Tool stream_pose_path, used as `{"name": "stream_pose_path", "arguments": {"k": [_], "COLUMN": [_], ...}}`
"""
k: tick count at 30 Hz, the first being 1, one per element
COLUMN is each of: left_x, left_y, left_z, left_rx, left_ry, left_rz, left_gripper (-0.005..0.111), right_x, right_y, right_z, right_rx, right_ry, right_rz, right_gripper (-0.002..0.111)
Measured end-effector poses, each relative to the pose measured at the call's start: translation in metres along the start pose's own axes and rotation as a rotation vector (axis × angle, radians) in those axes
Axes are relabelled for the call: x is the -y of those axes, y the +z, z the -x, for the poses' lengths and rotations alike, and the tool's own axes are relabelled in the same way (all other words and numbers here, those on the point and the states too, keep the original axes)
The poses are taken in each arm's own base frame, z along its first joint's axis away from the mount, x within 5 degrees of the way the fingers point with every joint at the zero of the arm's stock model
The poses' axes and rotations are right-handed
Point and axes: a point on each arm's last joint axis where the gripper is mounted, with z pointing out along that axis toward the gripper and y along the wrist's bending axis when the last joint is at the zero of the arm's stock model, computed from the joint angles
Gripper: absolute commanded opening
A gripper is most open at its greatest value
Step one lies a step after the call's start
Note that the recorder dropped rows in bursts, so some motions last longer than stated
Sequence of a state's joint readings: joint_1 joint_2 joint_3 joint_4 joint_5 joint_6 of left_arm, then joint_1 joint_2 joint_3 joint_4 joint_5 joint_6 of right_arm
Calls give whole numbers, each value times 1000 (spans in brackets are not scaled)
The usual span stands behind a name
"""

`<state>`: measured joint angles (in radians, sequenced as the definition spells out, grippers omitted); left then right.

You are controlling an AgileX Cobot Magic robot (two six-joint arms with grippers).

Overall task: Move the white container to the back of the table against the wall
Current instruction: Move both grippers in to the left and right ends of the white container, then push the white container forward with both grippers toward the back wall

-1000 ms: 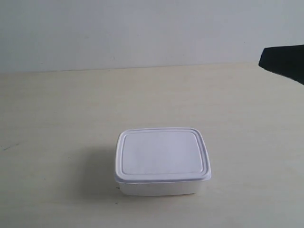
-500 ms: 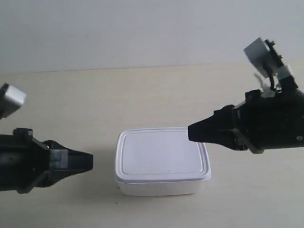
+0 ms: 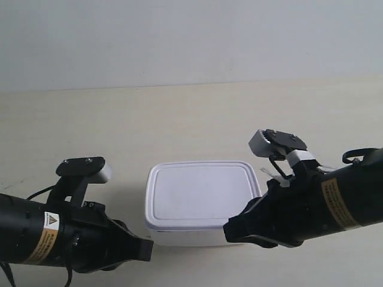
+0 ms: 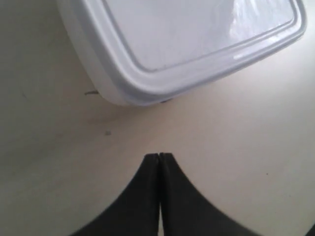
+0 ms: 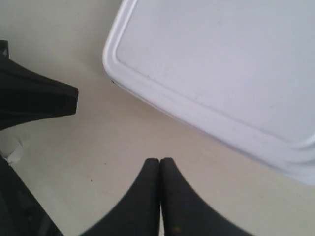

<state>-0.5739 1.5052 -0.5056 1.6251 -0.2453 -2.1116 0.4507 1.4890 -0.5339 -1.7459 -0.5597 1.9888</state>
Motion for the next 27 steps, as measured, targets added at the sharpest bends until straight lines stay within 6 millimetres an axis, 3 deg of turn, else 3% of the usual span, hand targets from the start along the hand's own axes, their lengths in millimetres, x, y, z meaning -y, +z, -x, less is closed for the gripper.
{"name": "stream_pose_path", "arguments": {"k": [10, 27], "left_x": [6, 0], "left_y": [20, 38], "left_z": [19, 26], "left_rx": [-29, -41], "left_ry": [152, 160], "left_rz": [-3, 50], "left_gripper": [0, 0], "right_x": [4, 33], "right_y": [5, 26], "right_z": [-2, -8], "right_rx": [-19, -83], "right_ry": [-174, -139], "right_rz": [-13, -164], "right_gripper": [0, 0]}}
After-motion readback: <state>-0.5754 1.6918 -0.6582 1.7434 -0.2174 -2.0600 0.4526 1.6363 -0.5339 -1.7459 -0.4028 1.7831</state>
